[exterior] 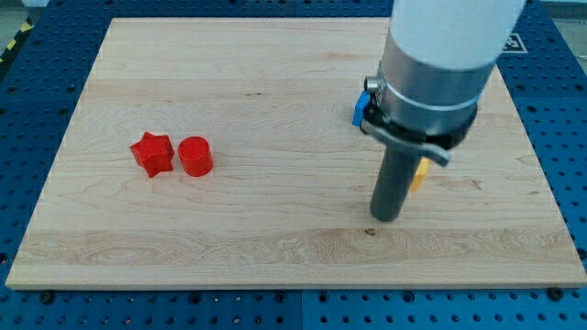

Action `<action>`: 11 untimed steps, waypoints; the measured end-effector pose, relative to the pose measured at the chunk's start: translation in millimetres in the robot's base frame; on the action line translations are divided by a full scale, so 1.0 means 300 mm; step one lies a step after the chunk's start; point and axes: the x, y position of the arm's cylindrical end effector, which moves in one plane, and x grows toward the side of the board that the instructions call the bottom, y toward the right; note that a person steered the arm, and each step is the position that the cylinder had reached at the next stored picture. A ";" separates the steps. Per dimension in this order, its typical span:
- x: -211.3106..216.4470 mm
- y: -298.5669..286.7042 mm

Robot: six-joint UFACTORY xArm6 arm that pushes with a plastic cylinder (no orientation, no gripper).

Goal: Slide the red circle towards right

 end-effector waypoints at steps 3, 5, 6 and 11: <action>-0.053 -0.004; -0.219 -0.171; -0.317 -0.378; -0.291 -0.808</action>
